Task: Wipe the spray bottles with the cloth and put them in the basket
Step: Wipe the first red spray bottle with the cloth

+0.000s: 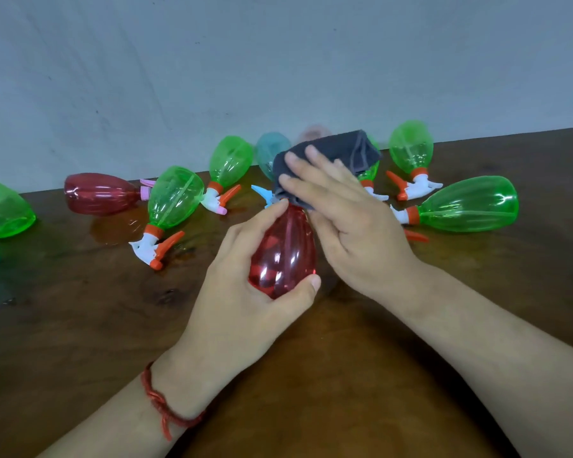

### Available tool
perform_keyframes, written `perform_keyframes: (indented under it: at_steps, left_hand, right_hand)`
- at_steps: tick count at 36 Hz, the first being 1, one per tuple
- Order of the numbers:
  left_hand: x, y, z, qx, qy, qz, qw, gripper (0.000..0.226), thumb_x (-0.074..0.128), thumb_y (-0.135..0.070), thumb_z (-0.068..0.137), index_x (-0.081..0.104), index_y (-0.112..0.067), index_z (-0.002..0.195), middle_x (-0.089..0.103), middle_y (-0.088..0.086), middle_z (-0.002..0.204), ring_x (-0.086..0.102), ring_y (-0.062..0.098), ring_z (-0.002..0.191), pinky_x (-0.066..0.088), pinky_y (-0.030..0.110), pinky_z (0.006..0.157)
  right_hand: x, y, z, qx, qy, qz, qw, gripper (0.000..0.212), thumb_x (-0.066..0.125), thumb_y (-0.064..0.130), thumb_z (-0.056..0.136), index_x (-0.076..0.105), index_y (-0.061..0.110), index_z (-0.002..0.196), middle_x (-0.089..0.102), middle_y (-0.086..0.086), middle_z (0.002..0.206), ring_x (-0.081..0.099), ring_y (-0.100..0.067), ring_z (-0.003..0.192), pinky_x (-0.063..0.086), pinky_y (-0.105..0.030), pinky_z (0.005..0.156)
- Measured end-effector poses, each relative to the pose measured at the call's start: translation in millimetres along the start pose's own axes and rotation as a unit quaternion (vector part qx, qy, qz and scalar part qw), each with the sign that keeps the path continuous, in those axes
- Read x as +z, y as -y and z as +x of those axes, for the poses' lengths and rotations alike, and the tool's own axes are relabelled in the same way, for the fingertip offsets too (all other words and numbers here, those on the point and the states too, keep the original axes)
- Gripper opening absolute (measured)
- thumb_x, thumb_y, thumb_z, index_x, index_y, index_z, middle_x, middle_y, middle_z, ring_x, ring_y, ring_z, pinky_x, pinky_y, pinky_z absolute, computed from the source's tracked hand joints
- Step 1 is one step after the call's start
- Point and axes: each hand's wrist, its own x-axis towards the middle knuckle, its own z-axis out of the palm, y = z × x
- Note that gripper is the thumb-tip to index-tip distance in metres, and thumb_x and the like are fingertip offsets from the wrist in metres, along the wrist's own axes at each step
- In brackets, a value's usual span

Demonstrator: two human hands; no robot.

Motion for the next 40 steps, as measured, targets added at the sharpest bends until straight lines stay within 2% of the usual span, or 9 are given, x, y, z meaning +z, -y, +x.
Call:
perform_keyframes:
  at_steps: [11, 16, 20, 27, 30, 32, 34, 37, 40]
  left_hand:
    - [0, 0, 0, -0.022, -0.019, -0.065, 0.997, 0.074, 0.083, -0.033, 0.086, 0.054, -0.038, 0.153, 0.059, -0.012, 0.150, 0.058, 0.016, 0.141, 0.051, 0.041, 0.114]
    - [1, -4, 1, -0.026, -0.064, -0.090, 0.994, 0.071, 0.082, -0.028, 0.086, 0.055, -0.033, 0.151, 0.061, -0.013, 0.147, 0.059, 0.009, 0.137, 0.050, 0.017, 0.105]
    - [-2, -3, 2, -0.022, -0.069, -0.089, 0.993, 0.070, 0.081, -0.028, 0.086, 0.054, -0.033, 0.151, 0.061, -0.015, 0.147, 0.059, 0.006, 0.135, 0.048, 0.011, 0.102]
    - [-9, 12, 9, -0.018, -0.081, -0.049, 0.995, 0.075, 0.082, -0.033, 0.085, 0.052, -0.036, 0.153, 0.059, -0.011, 0.149, 0.058, 0.014, 0.138, 0.050, 0.021, 0.108]
    - [-11, 19, 9, -0.007, -0.080, -0.027, 0.996, 0.077, 0.084, -0.035, 0.085, 0.050, -0.036, 0.154, 0.058, -0.008, 0.148, 0.058, 0.020, 0.138, 0.051, 0.029, 0.109]
    - [-11, 19, 8, 0.001, -0.076, -0.016, 0.997, 0.078, 0.084, -0.036, 0.084, 0.050, -0.036, 0.155, 0.057, -0.010, 0.147, 0.057, 0.018, 0.138, 0.049, 0.023, 0.109]
    - [-8, 17, 8, 0.013, -0.067, 0.004, 0.998, 0.079, 0.085, -0.035, 0.084, 0.050, -0.034, 0.155, 0.056, -0.009, 0.147, 0.055, 0.014, 0.139, 0.044, 0.015, 0.108]
    - [-6, 17, 6, 0.014, -0.057, -0.016, 0.998, 0.078, 0.085, -0.032, 0.084, 0.052, -0.032, 0.155, 0.057, -0.006, 0.148, 0.056, 0.017, 0.140, 0.047, 0.025, 0.112]
    - [-6, 12, 6, -0.007, -0.071, -0.056, 0.996, 0.075, 0.085, -0.031, 0.084, 0.054, -0.036, 0.152, 0.061, -0.008, 0.147, 0.060, 0.016, 0.136, 0.053, 0.031, 0.109]
  right_hand:
    - [-14, -10, -4, -0.006, 0.002, -0.040, 0.999, 0.044, 0.046, 0.001, 0.107, 0.060, 0.011, 0.148, 0.051, 0.001, 0.159, 0.036, -0.015, 0.156, 0.032, -0.036, 0.127]
    - [-3, 0, -8, 0.072, -0.066, 0.072, 0.993, 0.047, 0.051, -0.011, 0.102, 0.066, 0.010, 0.141, 0.057, 0.002, 0.154, 0.043, -0.010, 0.151, 0.036, -0.031, 0.124]
    - [0, 10, -9, 0.170, -0.080, 0.225, 0.956, 0.042, 0.054, -0.007, 0.105, 0.068, 0.011, 0.139, 0.059, 0.009, 0.151, 0.048, 0.000, 0.144, 0.037, -0.021, 0.120]
    - [-8, 0, -7, 0.244, -0.103, 0.316, 0.911, 0.042, 0.057, -0.012, 0.098, 0.079, 0.019, 0.115, 0.077, 0.008, 0.122, 0.067, -0.006, 0.125, 0.050, -0.031, 0.112]
    - [-4, -7, -6, 0.305, -0.187, 0.381, 0.853, 0.038, 0.059, -0.008, 0.098, 0.080, 0.019, 0.113, 0.080, 0.003, 0.115, 0.073, -0.017, 0.115, 0.056, -0.038, 0.102]
    - [-4, -8, -3, 0.326, -0.232, 0.421, 0.814, 0.039, 0.060, -0.004, 0.100, 0.081, 0.027, 0.111, 0.079, 0.005, 0.117, 0.073, -0.018, 0.116, 0.057, -0.043, 0.100]
    - [-5, -3, -3, 0.287, -0.220, 0.362, 0.859, 0.043, 0.059, -0.002, 0.102, 0.079, 0.034, 0.115, 0.076, 0.009, 0.126, 0.066, -0.012, 0.128, 0.051, -0.043, 0.113]
    - [-1, 4, -10, 0.162, -0.134, 0.178, 0.961, 0.041, 0.058, -0.006, 0.103, 0.073, 0.020, 0.131, 0.064, 0.008, 0.145, 0.054, -0.001, 0.140, 0.040, -0.025, 0.120]
    - [-1, 2, -14, 0.085, -0.077, 0.050, 0.992, 0.047, 0.058, -0.008, 0.098, 0.072, 0.016, 0.136, 0.059, 0.008, 0.150, 0.052, 0.000, 0.141, 0.042, -0.021, 0.117]
